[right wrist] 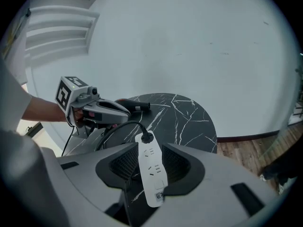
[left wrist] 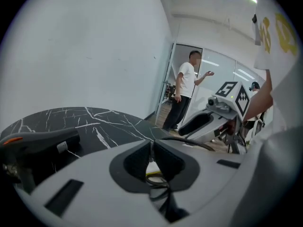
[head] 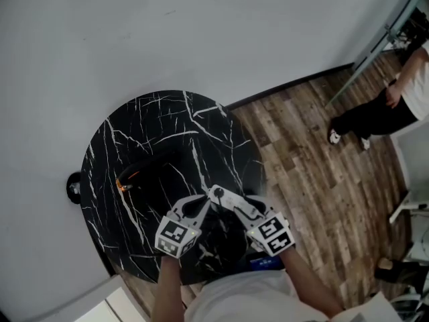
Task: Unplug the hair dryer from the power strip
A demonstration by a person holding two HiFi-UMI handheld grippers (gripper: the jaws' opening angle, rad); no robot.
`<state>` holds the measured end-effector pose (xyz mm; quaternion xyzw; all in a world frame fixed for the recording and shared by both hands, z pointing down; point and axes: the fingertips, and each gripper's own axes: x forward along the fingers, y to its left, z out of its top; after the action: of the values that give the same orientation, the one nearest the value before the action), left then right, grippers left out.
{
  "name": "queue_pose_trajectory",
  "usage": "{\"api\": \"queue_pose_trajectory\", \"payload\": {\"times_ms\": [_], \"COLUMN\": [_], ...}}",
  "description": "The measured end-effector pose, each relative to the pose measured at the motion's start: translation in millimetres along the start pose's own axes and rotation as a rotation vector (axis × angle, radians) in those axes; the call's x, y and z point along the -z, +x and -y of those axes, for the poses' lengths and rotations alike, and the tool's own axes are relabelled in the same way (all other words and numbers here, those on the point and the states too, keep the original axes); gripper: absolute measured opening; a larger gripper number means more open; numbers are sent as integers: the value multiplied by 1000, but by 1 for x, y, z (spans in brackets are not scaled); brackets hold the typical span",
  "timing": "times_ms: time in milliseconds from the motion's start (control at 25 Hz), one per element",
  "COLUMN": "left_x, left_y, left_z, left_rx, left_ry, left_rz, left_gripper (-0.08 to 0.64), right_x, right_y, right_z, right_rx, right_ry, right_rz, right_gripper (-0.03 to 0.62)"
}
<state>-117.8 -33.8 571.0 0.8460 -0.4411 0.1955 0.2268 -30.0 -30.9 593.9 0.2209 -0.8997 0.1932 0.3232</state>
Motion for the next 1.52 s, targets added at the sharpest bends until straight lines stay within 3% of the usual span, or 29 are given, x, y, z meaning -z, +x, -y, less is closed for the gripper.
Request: {"api": "queue_pose_trajectory", "payload": {"times_ms": [360, 720, 1000, 1280, 1520], "left_x": [21, 19, 29, 36, 40], "left_y": [23, 36, 48, 58, 55], "left_z": [0, 2, 12, 13, 10], "left_rx": [90, 184, 300, 352, 405], "left_ry": [116, 204, 348, 513, 587], "left_rz": [-113, -150, -251, -341, -379], "left_gripper": [57, 106, 106, 105, 104], "right_x": [19, 31, 40, 49, 49], "right_y": [17, 30, 42, 49, 50], "right_z": [2, -1, -10, -8, -12], "right_rx": [5, 3, -31, -30, -55], "right_ry": [-62, -130, -194, -248, -267], "right_rz": [-106, -183, -249, -308, -315], "right_gripper": [188, 228, 252, 252, 252]}}
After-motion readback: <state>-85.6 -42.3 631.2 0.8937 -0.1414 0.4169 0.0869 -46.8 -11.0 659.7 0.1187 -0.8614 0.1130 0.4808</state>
